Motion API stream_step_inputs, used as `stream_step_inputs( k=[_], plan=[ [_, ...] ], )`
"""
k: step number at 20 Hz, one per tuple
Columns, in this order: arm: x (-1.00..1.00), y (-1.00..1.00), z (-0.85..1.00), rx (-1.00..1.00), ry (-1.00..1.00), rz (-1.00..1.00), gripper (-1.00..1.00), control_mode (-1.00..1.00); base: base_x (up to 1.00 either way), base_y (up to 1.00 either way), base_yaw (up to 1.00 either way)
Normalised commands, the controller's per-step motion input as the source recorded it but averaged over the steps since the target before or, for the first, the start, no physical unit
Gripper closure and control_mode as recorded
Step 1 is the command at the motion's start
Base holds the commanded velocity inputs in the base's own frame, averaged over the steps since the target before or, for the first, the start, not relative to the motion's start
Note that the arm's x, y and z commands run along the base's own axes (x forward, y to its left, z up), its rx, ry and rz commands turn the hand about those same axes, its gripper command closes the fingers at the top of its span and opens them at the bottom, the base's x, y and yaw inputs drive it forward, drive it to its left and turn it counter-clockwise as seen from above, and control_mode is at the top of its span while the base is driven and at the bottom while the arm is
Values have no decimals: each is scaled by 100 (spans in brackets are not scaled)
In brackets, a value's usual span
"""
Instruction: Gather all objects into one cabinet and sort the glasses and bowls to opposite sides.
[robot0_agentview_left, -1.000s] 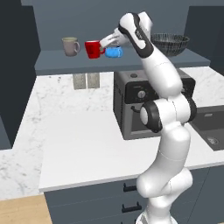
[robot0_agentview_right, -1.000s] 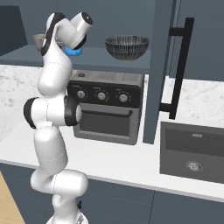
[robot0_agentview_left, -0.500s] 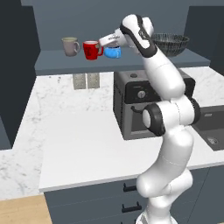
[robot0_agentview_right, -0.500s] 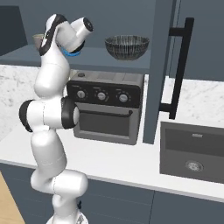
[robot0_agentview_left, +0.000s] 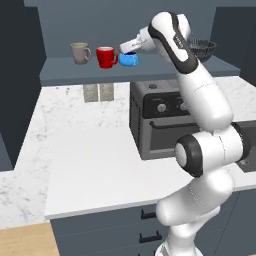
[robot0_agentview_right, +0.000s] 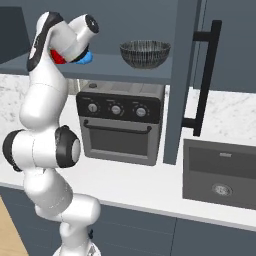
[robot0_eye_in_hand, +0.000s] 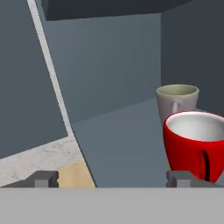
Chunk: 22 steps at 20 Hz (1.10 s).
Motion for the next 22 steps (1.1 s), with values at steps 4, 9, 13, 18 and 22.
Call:
stream_step_inputs(
  k=[4, 9, 13, 18, 22],
  plan=[
    [-100, 0, 0, 0, -13, 0, -100, -100, 0, 0, 0],
    [-100, 0, 0, 0, -12, -1, -100, -100, 0, 0, 0],
    [-100, 0, 0, 0, -12, -5, -100, -100, 0, 0, 0],
    [-100, 0, 0, 3, -11, -13, -100, -100, 0, 0, 0],
    [-100, -2, 0, 18, -4, -23, -100, -100, 0, 0, 0]
  ],
)
